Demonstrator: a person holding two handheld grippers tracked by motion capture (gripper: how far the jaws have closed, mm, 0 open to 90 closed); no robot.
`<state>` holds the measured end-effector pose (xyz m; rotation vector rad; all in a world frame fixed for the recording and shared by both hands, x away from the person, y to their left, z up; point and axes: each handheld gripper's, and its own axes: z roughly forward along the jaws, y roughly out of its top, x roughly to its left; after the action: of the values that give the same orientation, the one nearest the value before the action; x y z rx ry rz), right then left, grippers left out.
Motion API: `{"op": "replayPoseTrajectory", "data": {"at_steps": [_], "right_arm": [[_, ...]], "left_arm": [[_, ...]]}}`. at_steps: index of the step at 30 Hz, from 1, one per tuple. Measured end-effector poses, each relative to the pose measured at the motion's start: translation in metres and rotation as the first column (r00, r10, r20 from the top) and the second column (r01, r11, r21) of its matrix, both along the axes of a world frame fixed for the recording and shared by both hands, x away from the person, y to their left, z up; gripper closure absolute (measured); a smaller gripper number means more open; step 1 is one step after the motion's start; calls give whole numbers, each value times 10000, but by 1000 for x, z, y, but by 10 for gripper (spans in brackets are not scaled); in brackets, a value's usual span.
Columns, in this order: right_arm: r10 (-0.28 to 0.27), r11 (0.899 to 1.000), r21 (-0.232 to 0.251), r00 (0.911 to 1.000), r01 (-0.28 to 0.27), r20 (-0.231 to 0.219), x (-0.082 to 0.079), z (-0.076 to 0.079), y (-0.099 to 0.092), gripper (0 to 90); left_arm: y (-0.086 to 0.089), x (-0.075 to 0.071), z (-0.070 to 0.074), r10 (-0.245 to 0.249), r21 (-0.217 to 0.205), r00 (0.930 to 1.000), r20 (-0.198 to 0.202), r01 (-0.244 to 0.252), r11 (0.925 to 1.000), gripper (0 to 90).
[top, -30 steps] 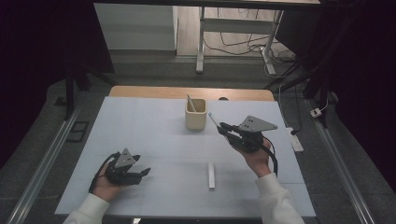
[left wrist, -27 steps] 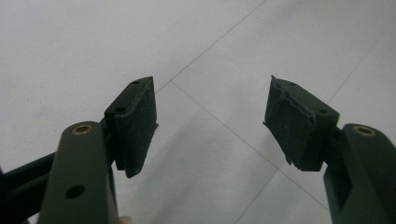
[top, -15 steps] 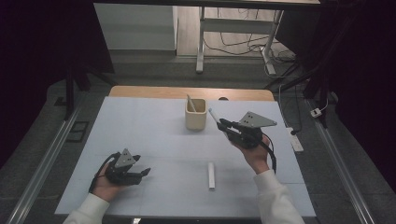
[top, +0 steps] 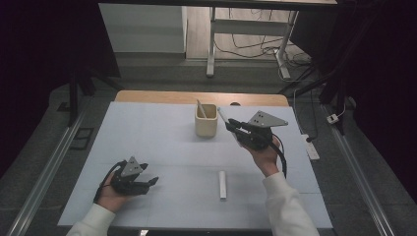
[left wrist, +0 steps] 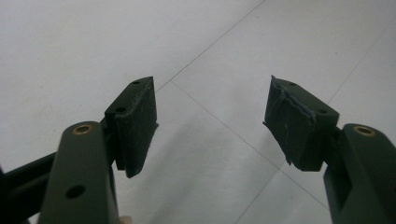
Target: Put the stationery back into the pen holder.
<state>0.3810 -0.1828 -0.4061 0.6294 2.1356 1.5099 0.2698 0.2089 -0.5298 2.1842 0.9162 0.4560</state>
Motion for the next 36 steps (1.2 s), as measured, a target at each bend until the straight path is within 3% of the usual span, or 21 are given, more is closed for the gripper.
{"op": "replayPoseTrajectory", "data": {"at_steps": [23,36], "right_arm": [[-298,9968,736,9995,306,-117,27,11,19,786],[-370,9963,775,9992,381,-152,41,13,34,787]], "left_arm": [[0,0,0,-28,21,10000,12,28,10000,343],[1,1,0,-38,-36,10000,-7,38,10000,343]]}}
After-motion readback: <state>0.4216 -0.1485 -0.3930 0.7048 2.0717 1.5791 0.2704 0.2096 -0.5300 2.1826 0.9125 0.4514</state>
